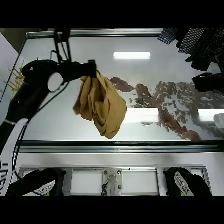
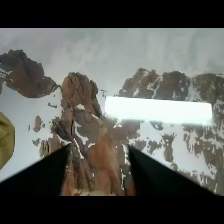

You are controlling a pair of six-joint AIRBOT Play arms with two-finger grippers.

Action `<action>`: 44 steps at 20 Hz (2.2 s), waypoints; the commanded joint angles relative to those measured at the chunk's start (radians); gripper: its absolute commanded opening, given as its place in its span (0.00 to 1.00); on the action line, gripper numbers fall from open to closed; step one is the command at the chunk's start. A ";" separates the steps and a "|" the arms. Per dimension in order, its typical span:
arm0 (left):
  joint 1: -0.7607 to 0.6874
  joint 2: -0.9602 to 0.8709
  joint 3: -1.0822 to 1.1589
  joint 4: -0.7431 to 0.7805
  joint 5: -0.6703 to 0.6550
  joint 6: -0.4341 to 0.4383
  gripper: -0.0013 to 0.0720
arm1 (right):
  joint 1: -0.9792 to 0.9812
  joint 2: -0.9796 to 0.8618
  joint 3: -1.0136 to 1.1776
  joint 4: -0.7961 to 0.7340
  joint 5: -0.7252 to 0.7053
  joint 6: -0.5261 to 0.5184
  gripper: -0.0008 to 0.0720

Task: Fold the clothes and pants, and hang the long-sleeved shirts on hangers.

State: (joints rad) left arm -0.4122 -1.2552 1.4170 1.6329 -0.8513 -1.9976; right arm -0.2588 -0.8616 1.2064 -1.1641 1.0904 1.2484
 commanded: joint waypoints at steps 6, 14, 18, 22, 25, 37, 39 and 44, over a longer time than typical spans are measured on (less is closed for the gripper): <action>0.286 0.012 -0.197 -0.501 -0.167 0.299 0.96 | 0.097 -0.136 -0.058 0.062 0.084 0.010 0.82; 0.119 0.019 -0.326 -0.647 0.001 0.394 0.96 | 0.416 -0.499 -0.127 0.107 -0.129 0.069 0.82; 0.124 -0.077 -0.250 -0.613 -0.073 0.393 0.96 | 0.494 -0.649 -0.122 0.255 -0.272 0.069 0.82; 0.125 -0.103 -0.216 -0.604 -0.107 0.394 0.96 | 0.528 -0.745 -0.120 0.401 -0.391 0.056 0.82; 0.125 -0.103 -0.259 -0.607 -0.113 0.394 0.96 | 0.552 -0.802 -0.095 0.473 -0.410 0.055 0.82; 0.211 -0.024 -0.198 -0.604 -0.134 0.422 0.03 | 0.533 -0.718 -0.019 0.319 -0.396 -0.029 0.04; 0.286 0.074 -0.071 -0.604 -0.171 0.431 0.03 | 0.456 -0.584 0.062 0.171 -0.251 -0.029 0.04; 0.355 0.359 0.174 -0.605 -0.186 0.431 0.03 | 0.282 -0.174 0.235 0.128 -0.045 0.010 0.04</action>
State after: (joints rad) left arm -0.0929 -1.0401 1.4704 1.0126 -1.0401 -1.5692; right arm 0.1078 -1.2427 1.3632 -0.9539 0.9371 1.2289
